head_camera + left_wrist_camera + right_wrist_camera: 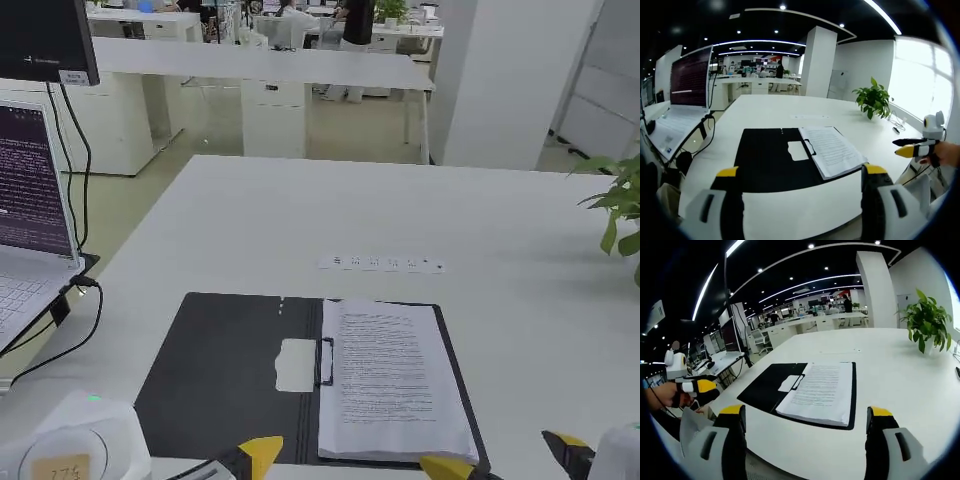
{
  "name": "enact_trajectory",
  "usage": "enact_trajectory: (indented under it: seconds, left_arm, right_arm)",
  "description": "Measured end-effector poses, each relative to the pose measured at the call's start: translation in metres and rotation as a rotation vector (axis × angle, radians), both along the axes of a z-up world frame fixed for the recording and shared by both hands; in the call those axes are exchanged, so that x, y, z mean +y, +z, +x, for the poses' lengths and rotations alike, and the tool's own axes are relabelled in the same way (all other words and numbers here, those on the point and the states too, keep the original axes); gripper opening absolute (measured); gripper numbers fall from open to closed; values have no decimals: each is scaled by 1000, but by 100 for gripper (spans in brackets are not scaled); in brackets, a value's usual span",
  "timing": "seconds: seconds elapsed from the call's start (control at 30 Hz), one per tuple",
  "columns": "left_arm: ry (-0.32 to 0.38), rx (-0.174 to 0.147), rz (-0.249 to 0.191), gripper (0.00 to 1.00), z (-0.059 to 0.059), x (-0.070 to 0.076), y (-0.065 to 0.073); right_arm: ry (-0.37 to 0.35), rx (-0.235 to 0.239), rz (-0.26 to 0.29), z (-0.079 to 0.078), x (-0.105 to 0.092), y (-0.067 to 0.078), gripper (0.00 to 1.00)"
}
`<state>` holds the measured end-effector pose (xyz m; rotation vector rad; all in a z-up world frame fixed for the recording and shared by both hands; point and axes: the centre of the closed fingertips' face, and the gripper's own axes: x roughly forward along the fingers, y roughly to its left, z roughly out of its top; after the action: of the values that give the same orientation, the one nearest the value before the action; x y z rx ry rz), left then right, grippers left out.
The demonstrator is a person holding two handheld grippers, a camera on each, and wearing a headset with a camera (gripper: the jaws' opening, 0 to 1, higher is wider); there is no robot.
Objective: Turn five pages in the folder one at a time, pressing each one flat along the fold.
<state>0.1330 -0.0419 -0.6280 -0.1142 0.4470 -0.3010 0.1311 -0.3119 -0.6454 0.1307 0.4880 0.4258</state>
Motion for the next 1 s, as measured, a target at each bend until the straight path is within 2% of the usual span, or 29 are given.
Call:
enact_trajectory:
  seconds: [0.27,0.37,0.47,0.63,0.7,0.83,1.0]
  left_arm:
    - [-22,-8,-5,99,0,-1,-1]
    - [-9,-26,-36,99,2,3,1]
    - [-5,-24,-32,99,3,6,-2]
    - [-14,3,-27,99,2,4,-11]
    - [-13,-5,-31,99,2,2,-10]
    - [-35,-8,11,99,2,-1,-10]
    - [-27,-2,18,99,2,2,-9]
  right_arm:
    - [-5,3,-15,-2,5,-1,100]
    - [0,2,-19,-2,7,0,100]
    - [-1,3,-18,-1,8,1,100]
    - [-9,1,-22,3,6,2,100]
    - [-11,0,-20,3,5,1,100]
    - [-15,2,-18,4,4,0,100]
    - [-28,12,-7,5,3,-4,100]
